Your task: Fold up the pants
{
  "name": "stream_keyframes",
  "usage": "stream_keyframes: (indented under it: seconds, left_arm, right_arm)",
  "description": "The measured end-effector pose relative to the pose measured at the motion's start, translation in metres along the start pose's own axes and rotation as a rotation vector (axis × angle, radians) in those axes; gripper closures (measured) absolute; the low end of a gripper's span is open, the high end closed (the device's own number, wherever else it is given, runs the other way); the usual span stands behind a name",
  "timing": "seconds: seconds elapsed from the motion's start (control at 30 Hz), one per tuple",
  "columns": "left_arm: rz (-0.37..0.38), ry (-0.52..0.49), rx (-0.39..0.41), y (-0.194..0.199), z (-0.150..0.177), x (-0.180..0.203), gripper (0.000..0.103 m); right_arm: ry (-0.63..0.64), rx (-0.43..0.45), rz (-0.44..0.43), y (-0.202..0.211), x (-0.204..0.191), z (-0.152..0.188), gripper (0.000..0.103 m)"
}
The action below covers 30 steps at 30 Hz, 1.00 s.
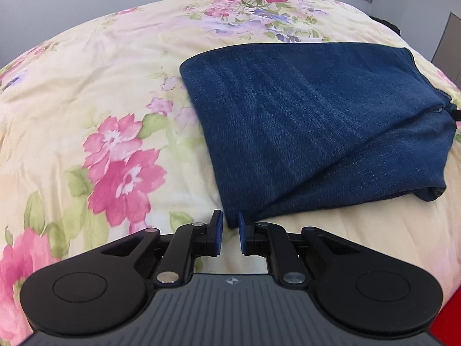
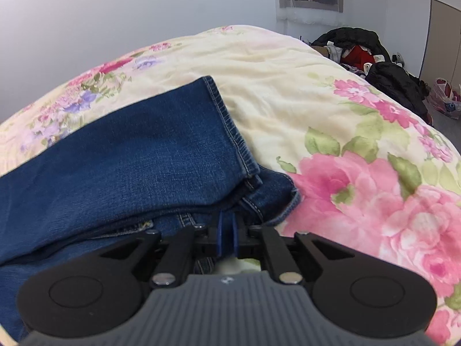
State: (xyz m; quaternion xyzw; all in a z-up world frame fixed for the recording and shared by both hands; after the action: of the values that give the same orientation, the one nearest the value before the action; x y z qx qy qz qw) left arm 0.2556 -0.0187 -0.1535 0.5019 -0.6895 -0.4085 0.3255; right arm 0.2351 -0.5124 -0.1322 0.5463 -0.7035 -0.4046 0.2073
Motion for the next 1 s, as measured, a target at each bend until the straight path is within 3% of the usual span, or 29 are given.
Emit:
stream_keyframes:
  seconds: [0.07,0.27,0.37,0.63,0.8,0.93,1.0]
  left_arm:
    - [0.002,0.008,0.027,0.009,-0.001,0.000,0.089]
    - [0.033,-0.025,0.086,0.023,-0.033,0.026,0.088]
    - [0.049,-0.042,0.106,0.016,-0.056,0.045,0.088]
    - [0.190,-0.008,0.123,-0.018,-0.112,0.093,0.088]
    - [0.231,-0.026,0.122,-0.046,-0.151,0.123,0.084]
    - [0.216,-0.053,0.123,-0.076,-0.187,0.141,0.084]
    - [0.195,-0.065,0.117,-0.092,-0.202,0.145,0.084]
  right_arm:
    - [-0.057,0.018,-0.031,0.015,0.009,0.004,0.064]
    - [-0.336,-0.006,-0.188,0.026,0.044,0.017,0.041]
    - [-0.446,-0.021,-0.221,0.015,0.055,0.020,0.040]
    - [-0.658,-0.020,-0.327,-0.033,0.068,0.000,0.040]
    - [-0.628,-0.009,-0.317,-0.053,0.064,-0.014,0.054]
    - [-0.569,0.034,-0.316,-0.050,0.061,-0.021,0.075]
    - [-0.525,0.056,-0.314,-0.043,0.058,-0.023,0.079]
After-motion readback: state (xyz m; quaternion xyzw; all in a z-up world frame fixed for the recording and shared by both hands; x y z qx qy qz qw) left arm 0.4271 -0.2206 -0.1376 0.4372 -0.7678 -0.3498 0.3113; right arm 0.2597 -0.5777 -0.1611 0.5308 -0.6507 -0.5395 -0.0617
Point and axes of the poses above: each gripper's, at about its wrist camera, not at the fingertips, and y roughly against the way its jaws point, x to its right, z to its underside, the point moved 6 cm from there along -y, roughly the way its jaws point, and after that the axes turned 7 degrees about -x, right-handed, at the moved point
